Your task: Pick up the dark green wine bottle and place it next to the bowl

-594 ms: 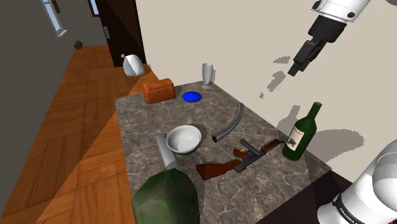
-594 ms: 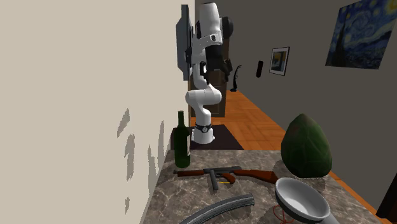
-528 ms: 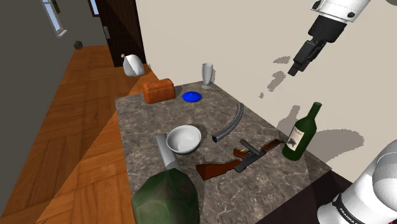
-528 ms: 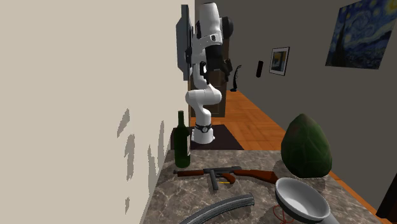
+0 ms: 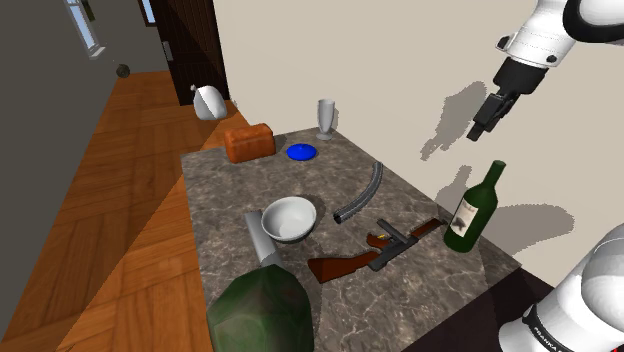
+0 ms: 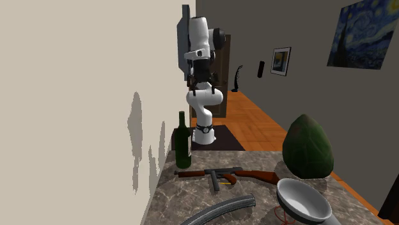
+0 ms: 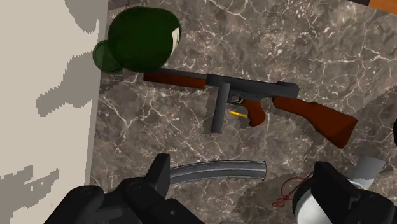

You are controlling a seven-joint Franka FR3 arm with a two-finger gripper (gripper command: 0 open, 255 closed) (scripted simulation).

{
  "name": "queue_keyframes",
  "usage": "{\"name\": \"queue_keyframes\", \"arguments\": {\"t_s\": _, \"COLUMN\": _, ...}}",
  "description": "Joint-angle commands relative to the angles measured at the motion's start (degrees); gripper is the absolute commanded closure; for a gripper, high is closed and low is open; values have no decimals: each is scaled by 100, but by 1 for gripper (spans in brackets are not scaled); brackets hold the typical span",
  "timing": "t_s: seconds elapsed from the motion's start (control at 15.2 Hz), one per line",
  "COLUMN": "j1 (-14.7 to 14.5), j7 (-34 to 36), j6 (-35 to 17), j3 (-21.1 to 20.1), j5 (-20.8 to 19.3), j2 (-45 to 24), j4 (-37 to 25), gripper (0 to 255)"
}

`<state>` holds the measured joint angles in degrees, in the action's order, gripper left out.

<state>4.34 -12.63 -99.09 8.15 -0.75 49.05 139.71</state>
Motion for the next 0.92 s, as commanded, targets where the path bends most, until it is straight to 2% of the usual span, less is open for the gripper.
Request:
{"name": "queue_keyframes", "arguments": {"t_s": 0.0, "j1": 137, "j7": -138, "j6": -74, "j3": 161, "j5": -195, "j2": 53, "j4": 233, "gripper": 0}}
{"name": "queue_keyframes", "arguments": {"t_s": 0.59, "j1": 818, "j7": -699, "j6": -460, "j3": 890, "j5": -1135, "j2": 18, "j4": 964, "gripper": 0}}
{"name": "queue_keyframes", "arguments": {"t_s": 0.86, "j1": 848, "j7": -702, "j6": -706, "j3": 951, "j5": -1196, "j2": -9, "j4": 1190, "gripper": 0}}
